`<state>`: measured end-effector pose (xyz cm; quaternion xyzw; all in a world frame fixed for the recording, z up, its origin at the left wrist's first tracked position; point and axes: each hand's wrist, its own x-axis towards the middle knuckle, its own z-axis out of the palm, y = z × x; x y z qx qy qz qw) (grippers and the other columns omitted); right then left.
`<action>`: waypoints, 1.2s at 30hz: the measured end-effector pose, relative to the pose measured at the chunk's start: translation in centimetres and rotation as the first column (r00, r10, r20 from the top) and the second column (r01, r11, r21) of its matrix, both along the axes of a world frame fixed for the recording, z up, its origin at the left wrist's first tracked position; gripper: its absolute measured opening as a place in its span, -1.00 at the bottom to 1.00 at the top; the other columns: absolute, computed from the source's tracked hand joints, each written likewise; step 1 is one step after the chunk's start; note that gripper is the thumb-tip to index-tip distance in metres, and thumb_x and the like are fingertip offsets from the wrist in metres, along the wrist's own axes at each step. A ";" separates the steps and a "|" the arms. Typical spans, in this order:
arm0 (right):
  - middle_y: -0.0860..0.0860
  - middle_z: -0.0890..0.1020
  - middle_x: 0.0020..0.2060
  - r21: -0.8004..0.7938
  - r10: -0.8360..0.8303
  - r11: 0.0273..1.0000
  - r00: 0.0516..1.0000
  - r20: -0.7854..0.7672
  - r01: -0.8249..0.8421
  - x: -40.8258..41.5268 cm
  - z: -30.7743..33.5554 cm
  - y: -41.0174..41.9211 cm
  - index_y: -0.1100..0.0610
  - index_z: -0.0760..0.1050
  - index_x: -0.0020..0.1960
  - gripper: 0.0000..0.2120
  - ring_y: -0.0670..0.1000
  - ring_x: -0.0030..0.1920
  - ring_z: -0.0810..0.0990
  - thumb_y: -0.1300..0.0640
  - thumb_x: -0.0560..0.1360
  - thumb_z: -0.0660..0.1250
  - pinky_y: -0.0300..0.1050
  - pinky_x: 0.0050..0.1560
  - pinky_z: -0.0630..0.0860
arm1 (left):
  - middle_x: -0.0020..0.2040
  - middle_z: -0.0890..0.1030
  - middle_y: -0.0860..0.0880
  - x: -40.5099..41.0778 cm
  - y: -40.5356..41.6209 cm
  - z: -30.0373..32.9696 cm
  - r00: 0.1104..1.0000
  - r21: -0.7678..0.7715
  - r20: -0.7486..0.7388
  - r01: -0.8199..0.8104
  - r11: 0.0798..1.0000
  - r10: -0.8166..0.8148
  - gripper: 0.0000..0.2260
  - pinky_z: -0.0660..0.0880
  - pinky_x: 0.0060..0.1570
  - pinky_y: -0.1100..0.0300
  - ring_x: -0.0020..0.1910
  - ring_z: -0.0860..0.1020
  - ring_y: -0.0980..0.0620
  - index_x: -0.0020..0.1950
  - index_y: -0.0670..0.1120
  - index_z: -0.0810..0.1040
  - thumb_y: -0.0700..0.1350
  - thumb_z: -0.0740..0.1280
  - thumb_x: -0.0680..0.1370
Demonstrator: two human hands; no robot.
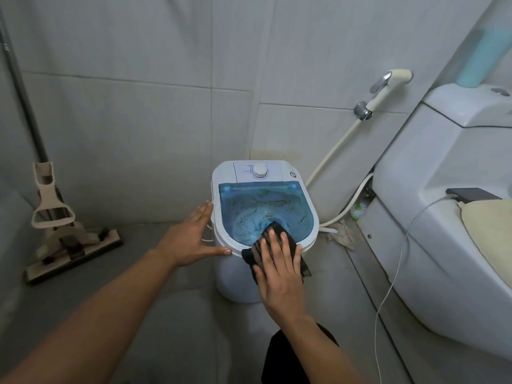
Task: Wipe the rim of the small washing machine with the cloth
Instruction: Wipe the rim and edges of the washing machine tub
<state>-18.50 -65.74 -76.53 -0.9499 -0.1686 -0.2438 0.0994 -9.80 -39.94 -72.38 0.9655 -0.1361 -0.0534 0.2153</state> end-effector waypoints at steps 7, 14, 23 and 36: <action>0.13 0.25 0.60 -0.163 0.097 0.983 0.994 0.054 -0.088 0.6 0.7 1.0 0.17 0.32 0.56 -0.51 0.18 0.61 0.16 0.03 0.67 0.22 0.37 0.52 0.16 | 0.66 -0.10 0.17 0.4 0.6 -1.1 0.999 -0.038 0.049 0.006 0.999 -0.004 0.19 0.24 0.53 0.03 0.62 -0.04 0.17 0.65 0.11 -0.21 0.65 0.26 0.26; 0.12 0.33 0.56 -0.198 0.218 0.958 0.975 0.042 -0.206 1.8 1.4 2.9 0.18 0.38 0.52 -0.52 0.13 0.60 0.22 0.13 0.61 0.30 0.29 0.50 0.25 | 0.67 -0.04 0.09 0.5 1.1 -1.6 0.994 -0.052 0.103 0.032 0.998 -0.026 0.16 0.28 0.54 -0.01 0.63 -0.02 0.11 0.67 0.04 -0.12 0.65 0.15 0.27; 0.09 0.40 0.52 -0.170 0.261 0.949 0.964 -0.056 -0.267 3.9 2.5 6.0 0.15 0.42 0.49 -0.57 0.09 0.57 0.29 0.06 0.66 0.19 0.21 0.50 0.27 | 0.67 -0.02 0.09 1.1 1.5 -3.2 0.986 -0.133 0.157 0.070 0.989 -0.048 -0.03 0.30 0.52 0.04 0.62 0.01 0.16 0.67 0.01 -0.08 0.34 0.36 0.46; 0.10 0.27 0.59 -0.115 0.223 0.956 0.923 -0.313 -0.270 8.7 5.3 10.7 0.16 0.28 0.57 -0.51 0.10 0.62 0.14 0.05 0.67 0.03 0.13 0.62 -0.09 | 0.61 0.10 0.25 1.0 1.8 -4.1 0.994 -0.378 0.110 0.035 0.925 0.007 -0.03 0.25 0.45 0.33 0.56 0.11 0.32 0.65 0.07 0.07 0.36 0.38 0.36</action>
